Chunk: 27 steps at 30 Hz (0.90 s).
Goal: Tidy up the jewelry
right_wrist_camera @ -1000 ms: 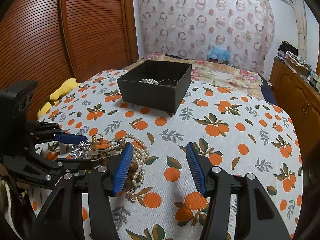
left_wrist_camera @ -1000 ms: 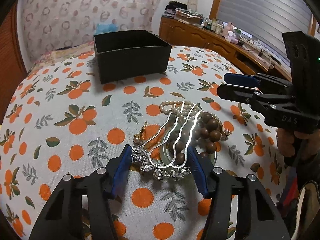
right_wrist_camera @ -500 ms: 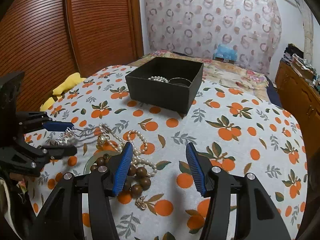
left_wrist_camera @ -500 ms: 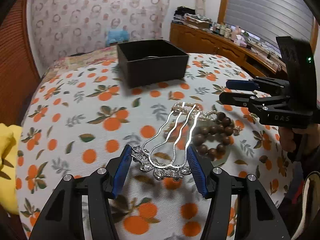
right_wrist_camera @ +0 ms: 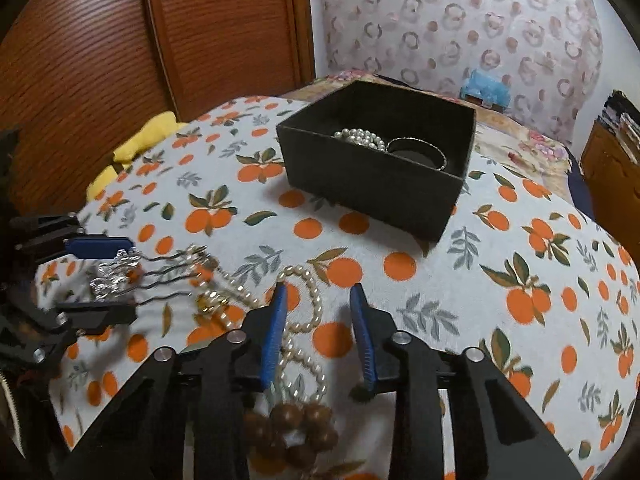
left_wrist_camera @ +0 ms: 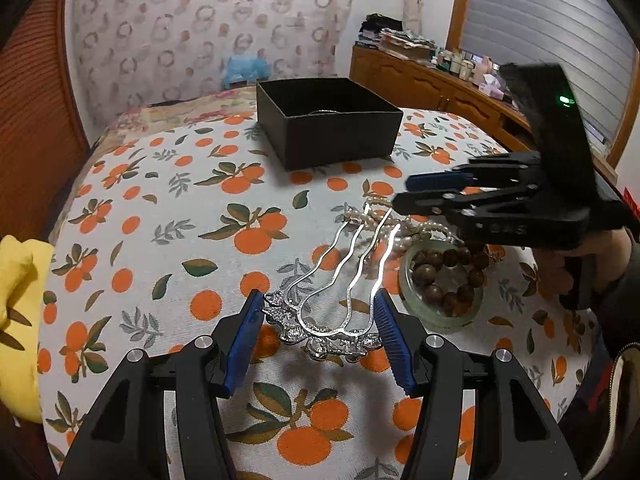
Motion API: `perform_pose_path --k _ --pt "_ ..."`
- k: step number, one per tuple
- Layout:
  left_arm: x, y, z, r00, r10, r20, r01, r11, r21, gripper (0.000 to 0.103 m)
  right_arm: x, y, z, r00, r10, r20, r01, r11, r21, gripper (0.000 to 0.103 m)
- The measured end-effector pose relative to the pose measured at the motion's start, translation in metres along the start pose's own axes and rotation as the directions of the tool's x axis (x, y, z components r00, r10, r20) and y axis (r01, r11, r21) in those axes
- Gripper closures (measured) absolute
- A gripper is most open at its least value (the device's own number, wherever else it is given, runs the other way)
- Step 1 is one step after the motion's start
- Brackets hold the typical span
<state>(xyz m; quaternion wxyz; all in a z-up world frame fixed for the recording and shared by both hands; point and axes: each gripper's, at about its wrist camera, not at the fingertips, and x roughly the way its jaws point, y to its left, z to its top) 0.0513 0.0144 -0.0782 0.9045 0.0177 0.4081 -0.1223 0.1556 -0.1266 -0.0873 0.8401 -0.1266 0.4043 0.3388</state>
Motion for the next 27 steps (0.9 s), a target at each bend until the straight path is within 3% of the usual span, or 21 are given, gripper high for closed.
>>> perform_pose_path --k 5,8,13,20,21,22,27 --pt "0.000 -0.001 0.001 1.000 0.003 0.002 -0.003 1.000 0.002 0.049 0.011 0.005 0.005 0.999 -0.036 -0.040 0.033 0.997 -0.066 0.077" --pt "-0.001 0.000 0.002 1.000 0.009 0.007 -0.009 1.000 0.002 0.049 0.010 0.011 0.005 0.997 -0.064 -0.050 0.058 0.991 -0.118 0.098" --pt "-0.004 0.002 0.005 1.000 0.018 0.015 -0.018 1.000 0.000 0.049 0.004 0.005 0.005 0.992 -0.123 -0.038 0.117 0.984 -0.137 0.098" --pt "-0.008 0.006 0.008 0.999 0.037 0.029 -0.037 0.999 -0.003 0.050 -0.049 -0.025 0.024 0.978 -0.178 0.104 0.185 0.981 -0.058 0.098" --pt "-0.008 0.007 0.008 0.999 0.031 0.030 -0.030 1.000 -0.005 0.069 -0.057 -0.027 0.028 0.975 -0.183 0.125 0.191 0.980 -0.053 0.098" --pt "-0.008 0.008 0.009 0.999 0.028 0.025 -0.028 1.000 -0.011 0.077 -0.063 -0.027 0.032 0.973 -0.184 0.138 0.192 0.980 -0.051 0.098" --pt "-0.009 0.010 0.019 0.999 0.036 0.036 -0.035 0.999 -0.014 0.076 -0.093 -0.027 0.048 0.962 -0.181 0.206 0.195 0.979 -0.049 0.098"
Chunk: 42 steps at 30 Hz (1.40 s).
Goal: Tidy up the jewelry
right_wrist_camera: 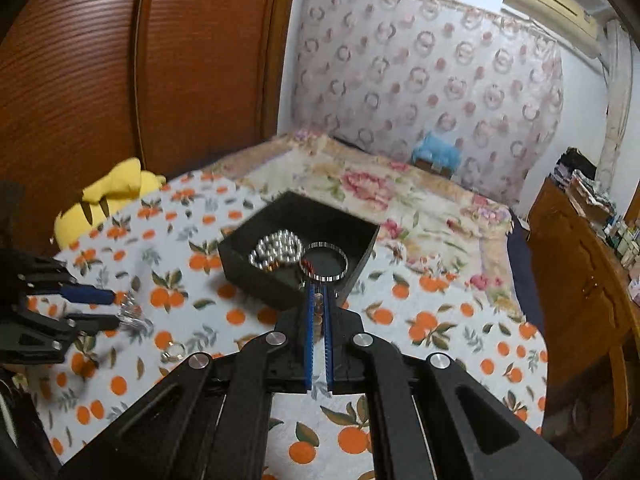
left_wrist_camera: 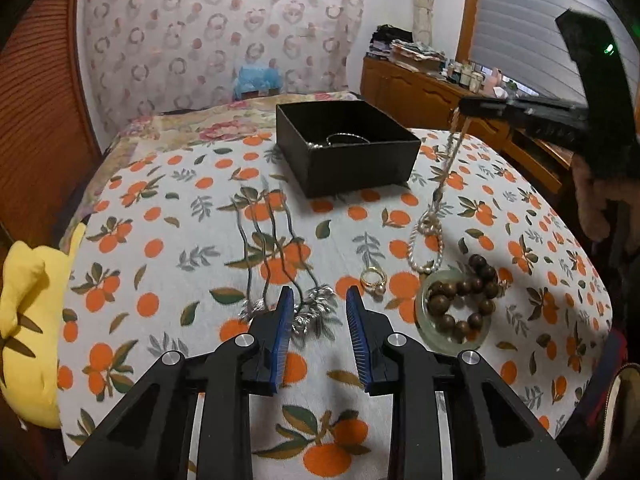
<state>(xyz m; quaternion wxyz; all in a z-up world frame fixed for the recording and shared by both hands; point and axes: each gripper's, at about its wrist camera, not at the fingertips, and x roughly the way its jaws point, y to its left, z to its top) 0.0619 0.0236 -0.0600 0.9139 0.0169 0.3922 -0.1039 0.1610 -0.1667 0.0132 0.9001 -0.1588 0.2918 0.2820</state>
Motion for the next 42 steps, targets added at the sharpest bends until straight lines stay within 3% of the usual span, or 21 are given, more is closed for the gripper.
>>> perform_pose_path --k 8,15,20,26,27,28,29,34,42 --pt "0.009 0.017 -0.005 0.999 0.030 -0.016 -0.031 0.999 -0.042 0.074 -0.014 0.007 0.008 0.999 -0.002 0.034 0.002 1.000 -0.011 0.098" --pt "0.022 0.034 0.003 0.998 0.060 -0.025 -0.062 0.995 -0.081 0.037 -0.016 0.005 0.009 0.999 -0.003 0.045 0.004 1.000 -0.003 0.098" --pt "0.040 0.028 0.008 0.998 0.047 -0.052 -0.050 0.997 -0.065 0.029 -0.015 0.004 0.009 0.999 -0.003 0.039 0.003 1.000 -0.004 0.098" --pt "0.056 0.017 0.010 0.992 0.099 -0.080 -0.098 0.995 0.011 0.029 -0.016 0.002 0.008 0.999 -0.003 0.045 0.003 1.000 0.000 0.098" --pt "0.056 0.017 0.010 0.992 0.098 -0.077 -0.098 0.995 0.012 0.035 -0.016 0.002 0.009 0.999 -0.002 0.049 0.002 1.000 0.000 0.098" --pt "0.054 0.016 0.010 0.993 0.095 -0.068 -0.094 0.995 0.017 0.048 -0.018 0.002 0.009 0.999 -0.002 0.052 0.002 1.000 0.000 0.098" --pt "0.053 0.017 0.011 0.994 0.090 -0.068 -0.089 0.996 0.018 0.050 -0.019 0.002 0.010 0.998 -0.001 0.057 0.001 1.000 -0.002 0.098" --pt "0.048 0.016 0.009 0.993 0.094 -0.067 -0.093 0.996 0.016 0.050 -0.025 0.003 0.016 0.997 0.004 0.071 -0.003 1.000 -0.005 0.098" --pt "0.024 0.011 0.020 0.998 0.066 0.000 -0.066 0.998 0.004 0.050 -0.038 0.005 0.035 0.994 0.005 0.111 -0.005 1.000 -0.006 0.098"
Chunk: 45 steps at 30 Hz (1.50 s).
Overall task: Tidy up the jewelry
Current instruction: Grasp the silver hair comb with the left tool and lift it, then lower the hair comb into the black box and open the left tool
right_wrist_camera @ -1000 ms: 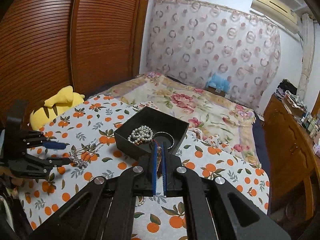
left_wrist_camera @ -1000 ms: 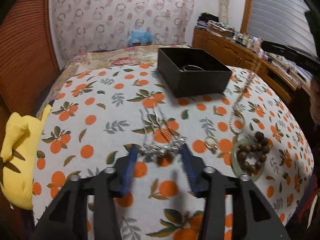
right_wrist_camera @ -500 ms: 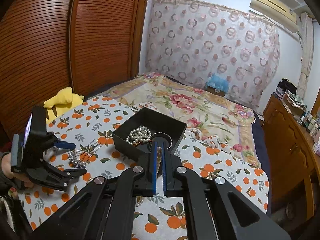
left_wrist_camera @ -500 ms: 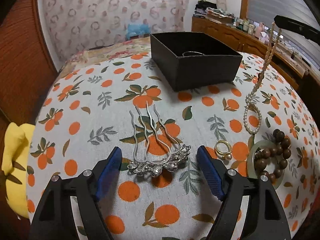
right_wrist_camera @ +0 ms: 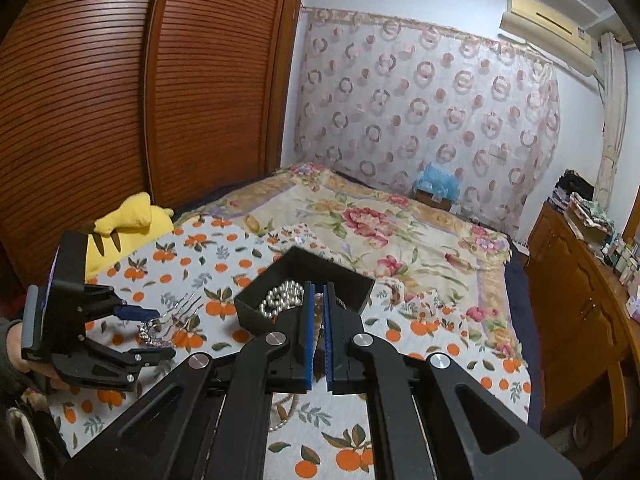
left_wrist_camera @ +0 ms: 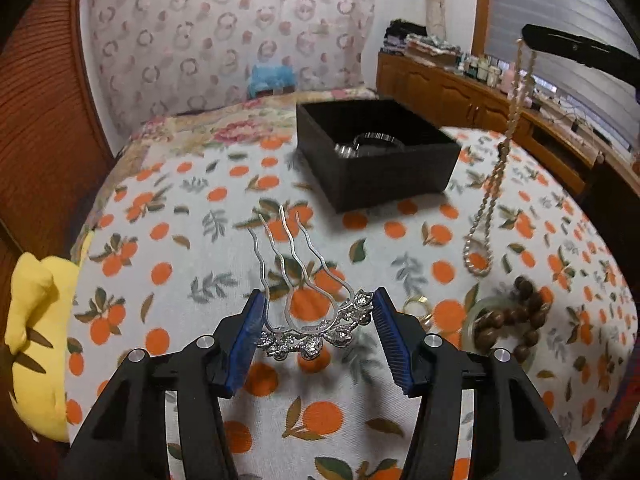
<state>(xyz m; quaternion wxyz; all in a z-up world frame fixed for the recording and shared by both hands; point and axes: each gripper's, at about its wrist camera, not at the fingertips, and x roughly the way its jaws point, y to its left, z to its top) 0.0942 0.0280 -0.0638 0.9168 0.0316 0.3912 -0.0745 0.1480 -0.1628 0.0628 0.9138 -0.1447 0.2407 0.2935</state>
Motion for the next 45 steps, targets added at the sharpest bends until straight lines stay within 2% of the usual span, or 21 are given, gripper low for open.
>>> perform_pose_path --k 12,21,25,30,35,37,38,45 --pt "-0.013 -0.011 0.048 0.996 -0.031 0.085 0.030 0.999 0.017 0.050 -0.017 -0.008 0.057 0.995 -0.025 0.097 0.026 1.000 -0.004 0.098" --pt "-0.014 -0.016 0.078 0.992 -0.027 0.120 0.023 0.999 0.033 0.050 -0.010 -0.026 0.099 0.992 -0.043 0.122 0.042 0.999 0.011 0.098" --pt "-0.009 -0.017 0.090 0.992 -0.021 0.123 0.017 0.999 0.039 0.050 -0.004 -0.031 0.106 0.991 -0.046 0.124 0.044 0.999 0.018 0.098" --pt "0.000 -0.021 0.100 0.993 -0.016 0.120 0.010 0.999 0.051 0.050 0.025 -0.034 0.092 0.998 -0.024 0.061 0.022 0.999 0.036 0.098" --pt "0.013 -0.024 0.106 0.994 -0.010 0.105 0.004 0.998 0.058 0.050 0.065 -0.043 0.062 0.999 0.041 -0.026 -0.038 0.993 0.116 0.097" --pt "0.020 -0.025 0.109 0.995 -0.009 0.096 0.003 0.998 0.059 0.050 0.077 -0.046 0.051 0.997 0.053 -0.053 -0.046 0.989 0.138 0.090" --pt "0.022 -0.024 0.109 0.996 -0.009 0.092 0.003 0.998 0.061 0.050 0.082 -0.047 0.045 0.997 0.055 -0.060 -0.046 0.988 0.149 0.082" --pt "0.045 -0.031 0.121 0.998 0.000 0.067 -0.005 0.997 0.074 0.050 0.081 -0.061 0.019 0.996 0.045 -0.072 -0.032 0.985 0.170 0.082"
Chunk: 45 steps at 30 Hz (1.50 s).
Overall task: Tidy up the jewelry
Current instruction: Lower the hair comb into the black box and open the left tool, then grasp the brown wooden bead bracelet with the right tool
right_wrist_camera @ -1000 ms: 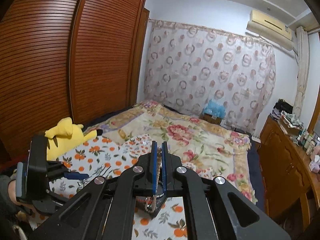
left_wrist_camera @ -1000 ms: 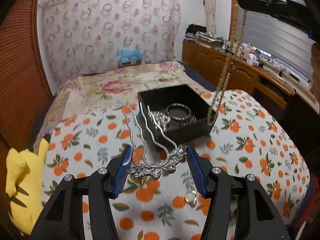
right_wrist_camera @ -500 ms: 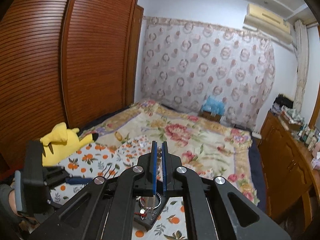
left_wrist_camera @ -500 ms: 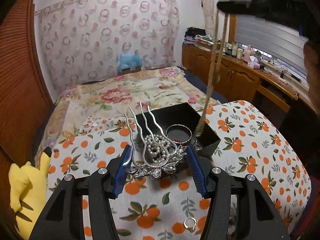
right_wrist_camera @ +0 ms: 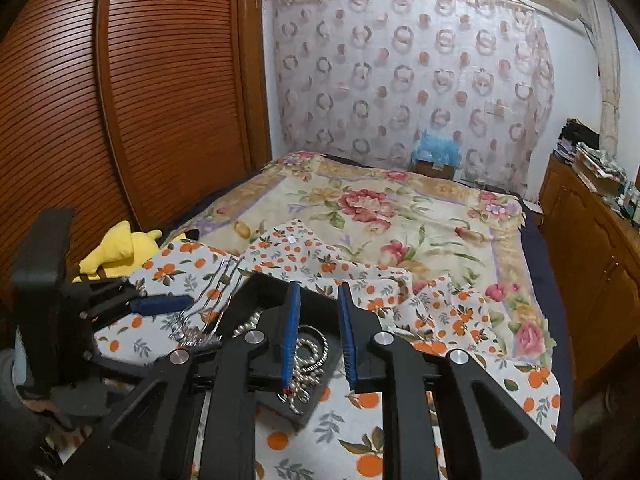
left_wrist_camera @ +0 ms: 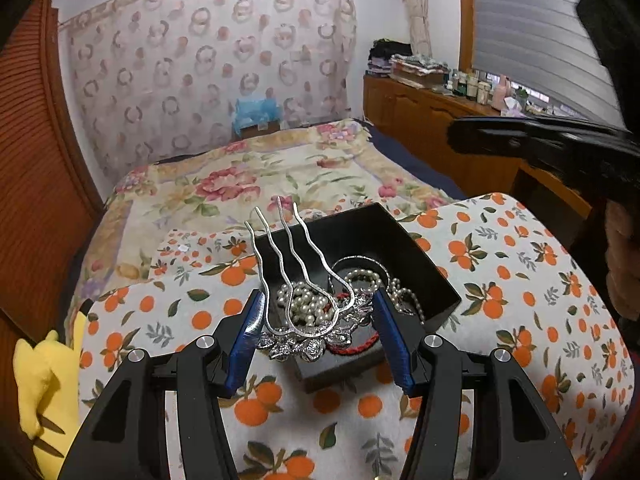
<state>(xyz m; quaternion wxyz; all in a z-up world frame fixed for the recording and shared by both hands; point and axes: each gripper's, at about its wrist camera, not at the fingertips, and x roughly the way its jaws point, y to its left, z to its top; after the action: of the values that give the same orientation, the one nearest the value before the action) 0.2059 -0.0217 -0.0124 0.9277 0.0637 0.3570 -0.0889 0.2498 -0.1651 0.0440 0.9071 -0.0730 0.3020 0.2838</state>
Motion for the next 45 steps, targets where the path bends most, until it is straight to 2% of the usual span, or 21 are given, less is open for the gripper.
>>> perform_pose_path --k 5,7,15,20,25,29,35,41,45 --pt "0.018 -0.007 0.008 1.000 0.015 -0.023 -0.015 1.000 0.014 0.050 -0.007 -0.014 -0.017 1.000 -0.021 -0.001 0.021 1.000 0.008 0.082" --pt "0.025 -0.010 0.010 0.999 0.017 -0.032 -0.017 1.000 0.018 0.058 -0.010 -0.019 -0.025 1.000 -0.030 -0.004 0.030 1.000 0.010 0.082" --pt "0.030 -0.018 0.016 0.999 0.022 -0.035 -0.021 0.999 0.027 0.058 -0.017 -0.027 -0.046 0.999 -0.041 -0.010 0.041 0.999 0.010 0.082" --pt "0.020 -0.018 0.013 1.000 0.021 -0.023 -0.020 0.999 0.027 0.058 -0.029 -0.024 -0.055 1.000 -0.021 0.006 0.021 1.000 0.016 0.082" --pt "-0.004 -0.017 -0.002 1.000 0.001 -0.003 0.000 1.000 0.028 0.058 -0.043 -0.012 -0.072 1.000 0.005 0.018 -0.005 1.000 0.020 0.082" --pt "-0.024 -0.020 -0.018 1.000 -0.010 0.008 0.010 0.999 0.042 0.058 -0.051 0.002 -0.098 1.000 0.022 0.005 -0.022 1.000 0.018 0.082" --pt "-0.047 -0.023 -0.056 0.999 -0.043 0.004 0.043 0.998 0.036 0.058 -0.060 0.021 -0.131 0.998 0.054 -0.021 -0.054 0.998 0.014 0.082" --pt "-0.057 -0.024 -0.088 0.998 -0.064 -0.022 0.064 0.998 0.007 0.054 -0.072 0.030 -0.154 0.998 0.052 -0.030 -0.051 0.998 0.034 0.082" --pt "-0.063 -0.026 -0.106 0.998 -0.061 -0.030 0.061 0.998 -0.001 0.047 -0.075 0.037 -0.163 0.997 0.068 -0.040 -0.067 0.997 0.044 0.082"
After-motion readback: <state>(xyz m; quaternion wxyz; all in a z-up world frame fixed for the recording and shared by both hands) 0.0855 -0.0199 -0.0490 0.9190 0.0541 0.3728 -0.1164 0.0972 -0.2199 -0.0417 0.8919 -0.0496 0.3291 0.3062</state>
